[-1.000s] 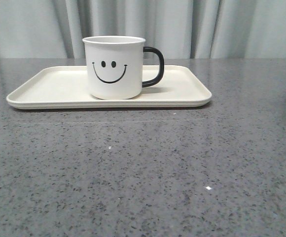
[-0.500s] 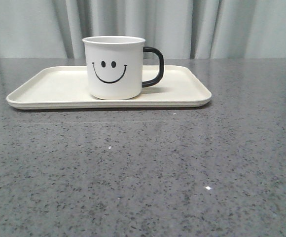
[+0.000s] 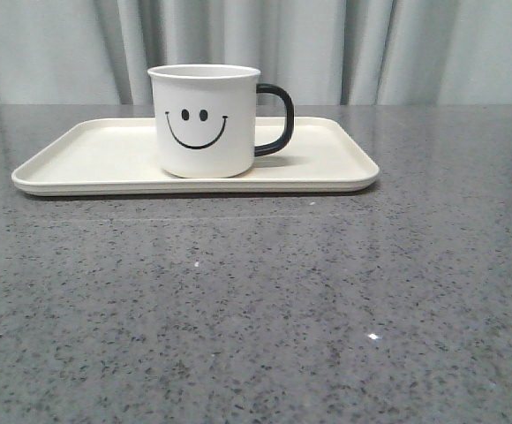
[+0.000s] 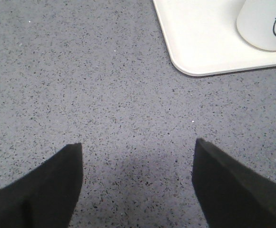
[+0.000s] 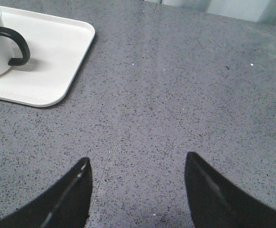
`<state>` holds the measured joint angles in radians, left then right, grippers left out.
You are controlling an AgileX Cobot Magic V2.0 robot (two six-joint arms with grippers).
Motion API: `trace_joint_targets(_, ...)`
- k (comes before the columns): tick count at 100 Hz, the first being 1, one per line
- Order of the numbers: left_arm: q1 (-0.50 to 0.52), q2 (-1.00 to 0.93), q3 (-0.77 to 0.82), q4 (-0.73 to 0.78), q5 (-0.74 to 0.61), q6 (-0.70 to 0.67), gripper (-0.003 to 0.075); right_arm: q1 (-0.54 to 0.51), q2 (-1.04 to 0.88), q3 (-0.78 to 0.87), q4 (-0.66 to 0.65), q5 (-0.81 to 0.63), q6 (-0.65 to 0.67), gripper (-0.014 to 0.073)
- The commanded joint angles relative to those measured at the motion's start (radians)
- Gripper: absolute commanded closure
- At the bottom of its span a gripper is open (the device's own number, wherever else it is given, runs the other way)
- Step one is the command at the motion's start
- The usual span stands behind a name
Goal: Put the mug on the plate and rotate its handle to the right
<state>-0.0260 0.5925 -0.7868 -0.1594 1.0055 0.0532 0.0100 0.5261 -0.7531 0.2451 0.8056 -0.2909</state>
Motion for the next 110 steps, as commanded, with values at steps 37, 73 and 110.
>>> trace_joint_targets(37, 0.002, 0.002, -0.024, -0.014, -0.063, -0.008, 0.0265, -0.005, 0.003, -0.025, 0.006, -0.058, 0.014, 0.016)
trace_joint_targets(73, 0.002, 0.002, -0.024, -0.014, -0.063, -0.008, 0.0693, -0.005, 0.003, -0.025, 0.006, -0.054, 0.014, 0.0645)
trace_joint_targets(110, 0.002, 0.002, -0.024, -0.014, -0.063, -0.008, 0.074, -0.005, 0.003, -0.025, 0.006, -0.053, 0.014, 0.0661)
